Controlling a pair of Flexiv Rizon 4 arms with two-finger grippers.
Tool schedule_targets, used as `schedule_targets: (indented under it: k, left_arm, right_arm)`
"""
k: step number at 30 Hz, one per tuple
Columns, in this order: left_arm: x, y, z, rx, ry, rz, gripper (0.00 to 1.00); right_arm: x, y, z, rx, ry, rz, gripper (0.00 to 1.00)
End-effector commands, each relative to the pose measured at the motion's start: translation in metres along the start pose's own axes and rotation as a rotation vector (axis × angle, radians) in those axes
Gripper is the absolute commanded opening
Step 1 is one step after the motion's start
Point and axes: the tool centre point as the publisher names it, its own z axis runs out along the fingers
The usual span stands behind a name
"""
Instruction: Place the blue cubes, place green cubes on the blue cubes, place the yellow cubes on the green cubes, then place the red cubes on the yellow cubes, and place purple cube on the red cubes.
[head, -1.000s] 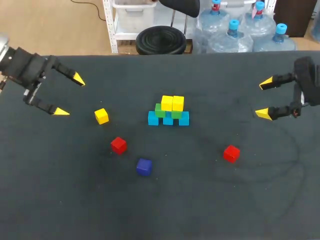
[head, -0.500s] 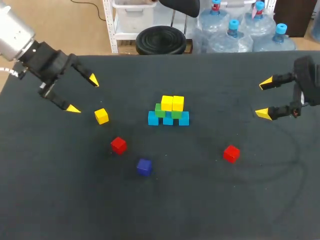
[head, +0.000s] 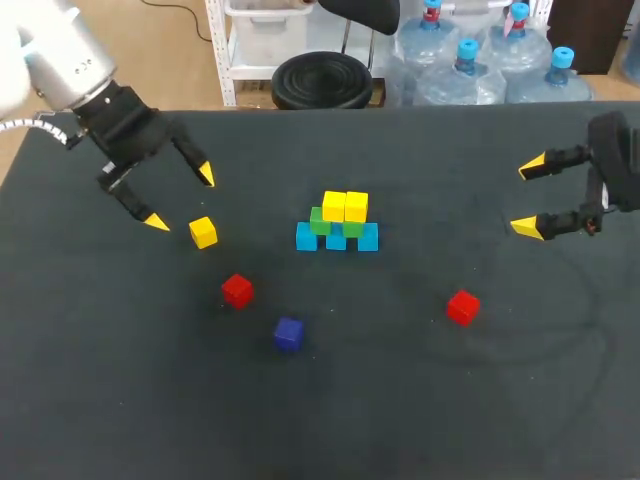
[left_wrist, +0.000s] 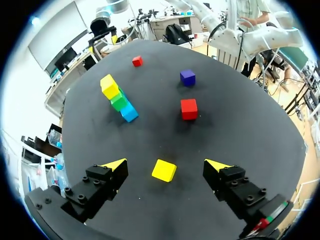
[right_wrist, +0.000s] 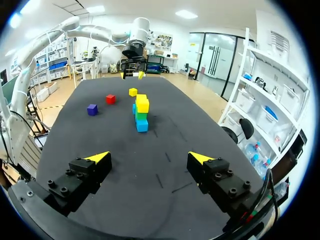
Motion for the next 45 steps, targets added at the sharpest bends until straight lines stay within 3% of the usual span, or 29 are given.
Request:
schedule_targets:
  k: [1,15,34,38,42,45]
  left_arm:
    - [0.007,0.007,0.005,0.153,0.007,-0.009,1.0]
    - [0.013,0.006,0.025,0.194,0.027,-0.042,1.0]
    - [0.02,0.007,0.037,0.228,0.073,-0.015,1.0]
    - [0.022,0.01,0.04,0.235,0.073,-0.002,0.95]
    - [0.022,0.011,0.045,0.237,0.068,0.003,0.74]
    - [0.023,0.011,0.048,0.243,0.063,0.007,0.73]
  right_arm:
    - [0.0,0.0,0.001,0.0,-0.002,-0.001,1.0]
    - [0.0,0.0,0.001,0.0,-0.002,-0.001,1.0]
    - [0.0,0.0,0.001,0.0,-0.002,-0.001,1.0]
    - [0.0,0.0,0.001,0.0,-0.002,-0.001,1.0]
    - [0.0,0.0,0.001,0.0,-0.002,-0.001,1.0]
    - [0.0,0.0,0.001,0.0,-0.002,-0.001,1.0]
